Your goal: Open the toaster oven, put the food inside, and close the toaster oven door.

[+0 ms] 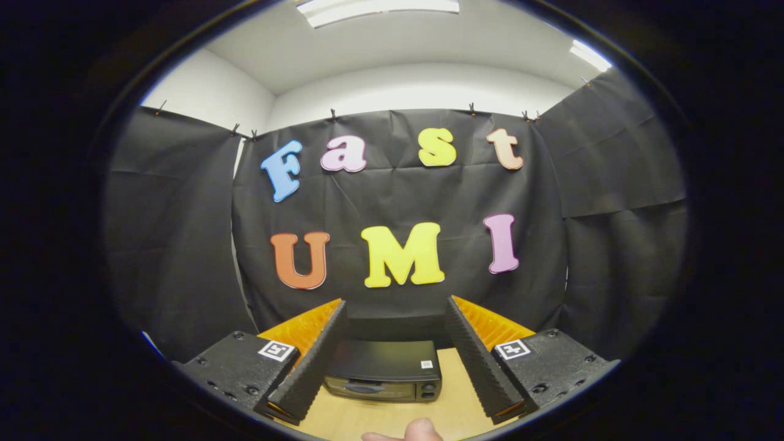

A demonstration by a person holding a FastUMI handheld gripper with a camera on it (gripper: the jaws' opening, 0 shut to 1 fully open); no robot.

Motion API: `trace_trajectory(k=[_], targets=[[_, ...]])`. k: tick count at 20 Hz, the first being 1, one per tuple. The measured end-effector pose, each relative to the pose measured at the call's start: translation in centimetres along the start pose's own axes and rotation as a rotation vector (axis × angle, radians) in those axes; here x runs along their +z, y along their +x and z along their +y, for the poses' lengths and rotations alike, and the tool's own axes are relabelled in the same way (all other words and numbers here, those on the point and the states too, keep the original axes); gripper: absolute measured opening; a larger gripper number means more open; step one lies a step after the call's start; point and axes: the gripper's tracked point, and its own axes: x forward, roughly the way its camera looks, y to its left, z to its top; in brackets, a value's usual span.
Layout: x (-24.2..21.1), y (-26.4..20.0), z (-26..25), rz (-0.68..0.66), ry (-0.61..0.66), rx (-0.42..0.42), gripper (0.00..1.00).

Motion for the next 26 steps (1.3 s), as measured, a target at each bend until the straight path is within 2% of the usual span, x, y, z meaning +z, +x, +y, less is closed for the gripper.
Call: trace_trajectory(k=[6,12,15,21,26], targets=[[-1.9,2.2,0.3,0.039,0.022,0.011,1.00],[-7.9,5.8,3.1,0.133,0.032,0.068,1.00],[-12.4,8.3,4.9,0.206,0.040,0.093,1.00],[-23.1,13.6,6.9,0.365,0.044,0.070,1.00],[-31.6,17.3,8.1,0.500,-0.022,0.053,1.00]])
